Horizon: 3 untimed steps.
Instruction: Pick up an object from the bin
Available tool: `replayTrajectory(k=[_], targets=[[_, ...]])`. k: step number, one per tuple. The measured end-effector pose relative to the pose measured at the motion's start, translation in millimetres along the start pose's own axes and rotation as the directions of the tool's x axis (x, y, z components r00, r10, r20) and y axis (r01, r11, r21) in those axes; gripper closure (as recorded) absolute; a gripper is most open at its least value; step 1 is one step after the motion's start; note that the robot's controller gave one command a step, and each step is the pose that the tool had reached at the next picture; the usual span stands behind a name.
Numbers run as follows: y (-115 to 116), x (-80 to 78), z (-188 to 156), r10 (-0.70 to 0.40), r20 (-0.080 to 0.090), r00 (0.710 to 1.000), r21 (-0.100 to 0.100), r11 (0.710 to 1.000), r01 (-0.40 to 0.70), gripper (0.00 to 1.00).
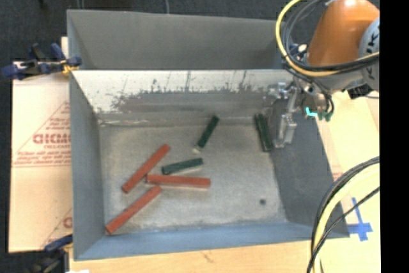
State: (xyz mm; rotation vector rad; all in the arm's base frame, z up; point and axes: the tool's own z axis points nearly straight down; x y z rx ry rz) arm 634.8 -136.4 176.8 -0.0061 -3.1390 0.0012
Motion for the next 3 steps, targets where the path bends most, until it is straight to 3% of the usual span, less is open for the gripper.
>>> replayTrajectory(k=[1, 2, 3], targets=[[0, -1.9, -5, -0.002, 0.008, 1.0, 0.001, 1.0, 0.002, 0.0], [-17, -12.5, 27, -0.046, 0.011, 0.999, 0.002, 0.999, 0.046, 0.0], [-20, -18.4, 50, 0.001, 0.009, 1.0, 0.0, 1.0, -0.001, 0.0]])
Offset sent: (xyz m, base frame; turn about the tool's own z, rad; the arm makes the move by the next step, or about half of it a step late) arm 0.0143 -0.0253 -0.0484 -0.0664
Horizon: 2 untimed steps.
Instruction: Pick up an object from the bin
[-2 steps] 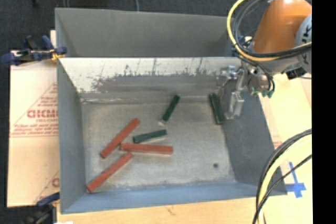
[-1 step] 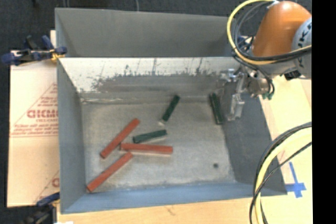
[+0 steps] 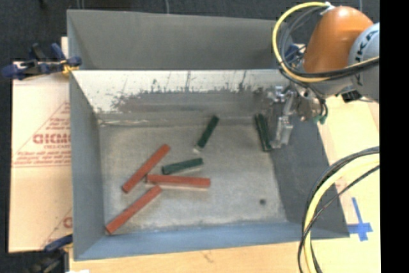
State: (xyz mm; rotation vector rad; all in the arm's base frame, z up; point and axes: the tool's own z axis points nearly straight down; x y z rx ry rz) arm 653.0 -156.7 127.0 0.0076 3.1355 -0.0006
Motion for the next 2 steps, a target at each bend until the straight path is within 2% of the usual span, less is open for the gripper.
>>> replayTrajectory(k=[1, 2], targets=[[8.2, 26.6, 50.5, 0.205, 0.006, 0.979, 0.001, 0.979, -0.205, 1.0], [8.2, 26.5, 50.5, 0.205, 0.006, 0.979, 0.002, 0.979, -0.205, 1.0]])
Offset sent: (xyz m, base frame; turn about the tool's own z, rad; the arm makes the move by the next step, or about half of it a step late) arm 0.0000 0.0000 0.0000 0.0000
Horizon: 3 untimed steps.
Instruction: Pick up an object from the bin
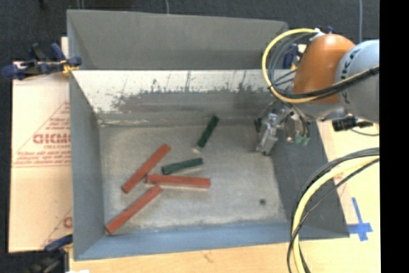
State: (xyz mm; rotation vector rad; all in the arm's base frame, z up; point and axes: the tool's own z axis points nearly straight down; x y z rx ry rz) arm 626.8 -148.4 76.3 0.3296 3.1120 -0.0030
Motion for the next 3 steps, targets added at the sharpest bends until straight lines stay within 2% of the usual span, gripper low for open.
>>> replayTrajectory(k=[1, 2, 3], targets=[[23, -14.8, 4, -0.334, -0.003, 0.942, -0.001, 0.942, 0.334, 0.0], [23, -14.8, 4, -0.335, -0.003, 0.942, -0.001, 0.942, 0.335, 0.0], [55, -10.0, -50, -0.404, -0.01, 0.915, -0.004, 0.915, 0.404, 0.0]])
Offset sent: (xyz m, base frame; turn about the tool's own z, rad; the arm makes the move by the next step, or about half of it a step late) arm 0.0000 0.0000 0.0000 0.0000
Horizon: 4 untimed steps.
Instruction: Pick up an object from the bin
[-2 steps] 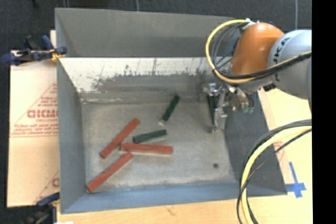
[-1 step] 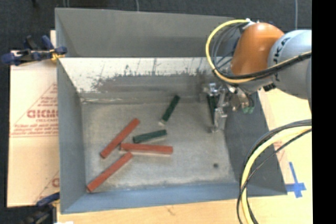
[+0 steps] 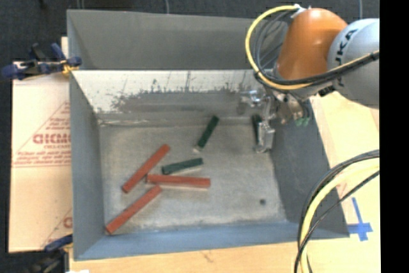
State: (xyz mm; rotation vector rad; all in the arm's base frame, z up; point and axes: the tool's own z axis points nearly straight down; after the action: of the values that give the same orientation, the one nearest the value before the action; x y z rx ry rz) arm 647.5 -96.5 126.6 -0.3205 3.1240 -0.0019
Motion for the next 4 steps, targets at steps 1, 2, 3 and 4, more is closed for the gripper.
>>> replayTrajectory(k=[1, 2, 3, 4], targets=[[-5, -1.7, -28, -0.047, 0.008, 0.999, 0.001, 0.999, 0.047, 0.0], [18, -2.9, -14, -0.033, 0.005, 0.999, 0.001, 0.999, 0.033, 0.0], [87, 14.4, 2, 0.0, 0.004, 1.0, -0.001, 1.0, 0.0, 0.0], [108, -6.9, 29, -0.159, 0.006, 0.987, 0.0, 0.987, 0.159, 0.0]])
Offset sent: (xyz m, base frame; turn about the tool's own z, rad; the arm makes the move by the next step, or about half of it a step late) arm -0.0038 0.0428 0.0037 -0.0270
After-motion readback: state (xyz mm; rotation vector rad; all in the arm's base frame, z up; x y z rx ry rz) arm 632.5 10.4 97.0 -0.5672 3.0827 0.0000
